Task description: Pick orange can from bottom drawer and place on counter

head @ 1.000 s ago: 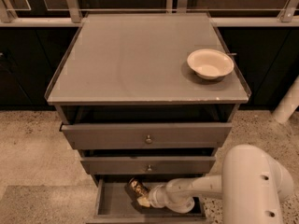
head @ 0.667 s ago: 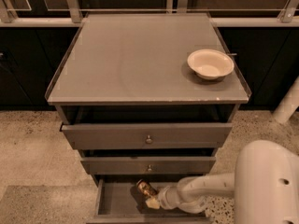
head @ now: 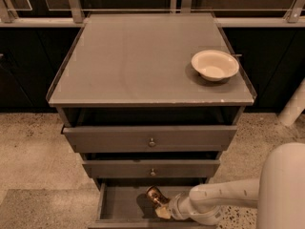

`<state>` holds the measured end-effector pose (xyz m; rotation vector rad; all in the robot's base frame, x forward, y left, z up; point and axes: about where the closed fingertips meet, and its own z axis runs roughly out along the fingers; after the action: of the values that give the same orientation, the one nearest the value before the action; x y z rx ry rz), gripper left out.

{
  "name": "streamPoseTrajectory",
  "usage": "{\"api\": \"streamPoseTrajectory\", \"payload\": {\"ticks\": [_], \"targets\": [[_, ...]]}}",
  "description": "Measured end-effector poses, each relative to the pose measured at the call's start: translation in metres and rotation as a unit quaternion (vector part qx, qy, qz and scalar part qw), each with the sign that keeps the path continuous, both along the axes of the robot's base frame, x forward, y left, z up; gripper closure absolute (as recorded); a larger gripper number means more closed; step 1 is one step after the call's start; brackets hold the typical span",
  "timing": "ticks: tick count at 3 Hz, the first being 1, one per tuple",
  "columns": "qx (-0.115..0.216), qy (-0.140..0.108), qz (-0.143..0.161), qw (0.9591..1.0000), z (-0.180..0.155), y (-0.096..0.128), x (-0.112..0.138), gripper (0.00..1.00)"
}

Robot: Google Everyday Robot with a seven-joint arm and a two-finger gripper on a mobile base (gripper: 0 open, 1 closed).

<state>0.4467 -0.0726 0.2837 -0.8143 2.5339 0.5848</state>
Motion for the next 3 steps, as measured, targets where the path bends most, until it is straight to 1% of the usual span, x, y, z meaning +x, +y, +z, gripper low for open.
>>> {"api": "streamPoseTrajectory", "payload": {"ticks": [1, 2, 3], "targets": [[0.011, -0.003, 0.008, 0.9999, 0.01, 0.001, 0.001, 1.0], [0.012, -0.038, -0.006, 0.9992, 0.058, -0.005, -0.004, 1.0], [-0.004, -0.092, -0.022, 0.9955, 0.132, -0.008, -0.029, 1.0]]}}
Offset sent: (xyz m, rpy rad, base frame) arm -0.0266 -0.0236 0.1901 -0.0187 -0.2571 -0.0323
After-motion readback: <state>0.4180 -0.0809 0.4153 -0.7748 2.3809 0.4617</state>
